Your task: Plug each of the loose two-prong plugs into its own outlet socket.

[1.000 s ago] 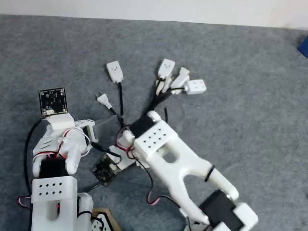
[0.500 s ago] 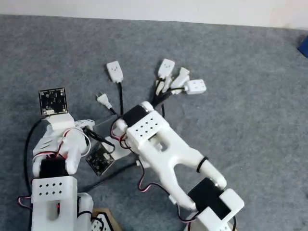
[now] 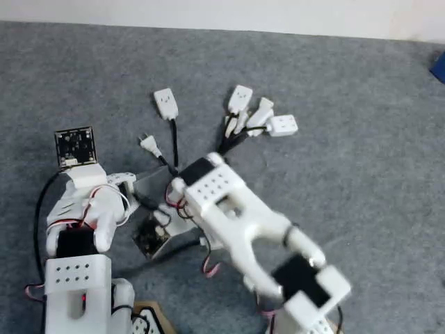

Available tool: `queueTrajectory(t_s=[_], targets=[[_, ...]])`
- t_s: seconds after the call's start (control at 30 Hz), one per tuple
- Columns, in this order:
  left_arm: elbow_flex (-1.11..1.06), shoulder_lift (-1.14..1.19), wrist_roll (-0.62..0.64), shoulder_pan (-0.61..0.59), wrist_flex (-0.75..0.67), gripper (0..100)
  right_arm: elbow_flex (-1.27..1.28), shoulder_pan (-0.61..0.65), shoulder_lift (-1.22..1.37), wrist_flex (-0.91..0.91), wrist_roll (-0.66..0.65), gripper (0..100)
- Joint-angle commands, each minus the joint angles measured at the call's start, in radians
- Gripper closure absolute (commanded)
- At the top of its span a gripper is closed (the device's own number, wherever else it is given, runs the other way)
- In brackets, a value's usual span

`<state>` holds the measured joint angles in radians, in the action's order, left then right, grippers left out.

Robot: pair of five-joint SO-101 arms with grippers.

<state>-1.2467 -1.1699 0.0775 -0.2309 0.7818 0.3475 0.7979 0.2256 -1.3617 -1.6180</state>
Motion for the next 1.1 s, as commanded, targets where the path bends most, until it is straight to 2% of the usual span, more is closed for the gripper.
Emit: queueTrajectory(t_s=[0.0,0.23,0.37,0.53,0.67,0.87,1.07], targets=[[0.031,0.002,0.005,-0.008,-0.025,51,0.183,-0.004,-0.010,0.073,0.002,99.1],[0.031,0.002,0.005,-0.010,-0.025,51,0.217,-0.001,-0.021,0.096,0.003,99.1],[0.031,0.002,0.005,-0.010,-0.025,51,0.185,-0.021,-0.062,0.048,0.009,97.5],[0.031,0.002,0.005,-0.010,-0.025,51,0.076,-0.022,-0.136,-0.018,0.176,83.7],[0.031,0.002,0.005,-0.010,-0.025,51,-0.067,-0.042,-0.189,-0.174,0.187,71.1],[0.030,0.002,0.005,-0.005,-0.025,51,-0.389,-0.065,-0.242,-0.409,0.187,70.0],[0.024,0.002,0.005,0.021,-0.020,51,-0.590,-0.262,-0.285,-0.406,0.247,70.0]])
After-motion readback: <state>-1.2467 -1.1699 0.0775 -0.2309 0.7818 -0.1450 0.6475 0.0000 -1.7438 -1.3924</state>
